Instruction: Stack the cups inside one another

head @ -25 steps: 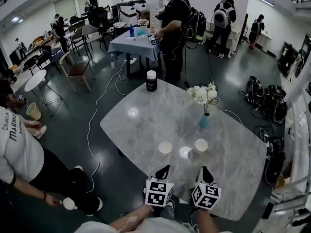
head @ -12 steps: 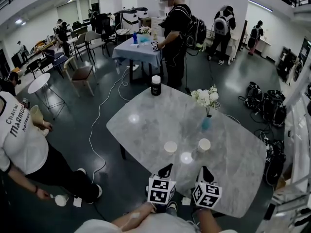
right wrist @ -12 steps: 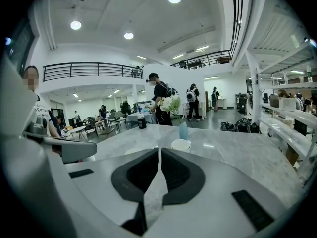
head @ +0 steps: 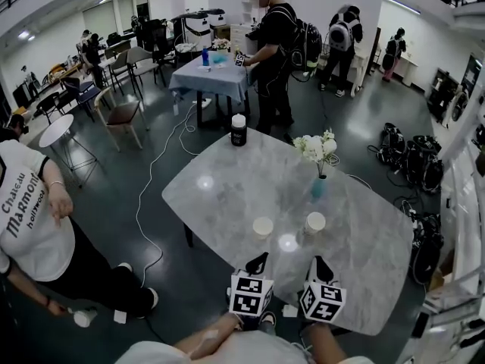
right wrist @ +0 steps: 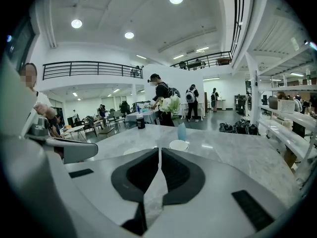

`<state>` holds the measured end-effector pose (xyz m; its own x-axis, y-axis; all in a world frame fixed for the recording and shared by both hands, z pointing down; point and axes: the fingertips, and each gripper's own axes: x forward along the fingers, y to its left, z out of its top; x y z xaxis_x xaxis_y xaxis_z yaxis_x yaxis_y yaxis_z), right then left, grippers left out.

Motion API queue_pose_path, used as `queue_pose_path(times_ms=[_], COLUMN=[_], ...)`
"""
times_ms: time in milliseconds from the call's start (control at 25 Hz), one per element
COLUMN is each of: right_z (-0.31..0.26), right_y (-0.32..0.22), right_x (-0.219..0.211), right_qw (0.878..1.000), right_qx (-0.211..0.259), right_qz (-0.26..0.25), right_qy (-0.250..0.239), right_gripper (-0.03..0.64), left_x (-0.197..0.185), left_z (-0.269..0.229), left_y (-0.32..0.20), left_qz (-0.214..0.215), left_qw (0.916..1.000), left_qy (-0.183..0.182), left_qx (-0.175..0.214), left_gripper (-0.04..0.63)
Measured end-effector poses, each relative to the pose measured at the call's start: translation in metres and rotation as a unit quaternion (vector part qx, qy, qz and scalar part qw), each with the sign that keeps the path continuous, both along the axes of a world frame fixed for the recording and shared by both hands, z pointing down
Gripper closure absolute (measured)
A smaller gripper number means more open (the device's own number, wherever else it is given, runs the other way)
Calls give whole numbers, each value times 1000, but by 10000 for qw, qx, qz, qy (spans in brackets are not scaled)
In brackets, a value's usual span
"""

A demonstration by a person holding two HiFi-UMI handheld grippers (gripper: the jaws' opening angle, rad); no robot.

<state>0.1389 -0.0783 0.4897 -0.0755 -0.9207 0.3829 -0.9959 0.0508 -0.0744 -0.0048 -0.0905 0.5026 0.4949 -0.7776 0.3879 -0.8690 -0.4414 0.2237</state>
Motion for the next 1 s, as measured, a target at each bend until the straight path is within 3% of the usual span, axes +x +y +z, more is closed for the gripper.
queue_pose_path(times_ms=[1000], right_z=[18], right_y=[-12], right_x=[6], right_qw=[9995], right_qx=[-202], right_qz=[-202], right_qy=[-115], right_gripper=[595], left_x=[0], left_z=[17], left_y=[-9], left_qz=[-348], left_qw=[9991], left_qy=[-111], left_qx=[-195], left_gripper=[598])
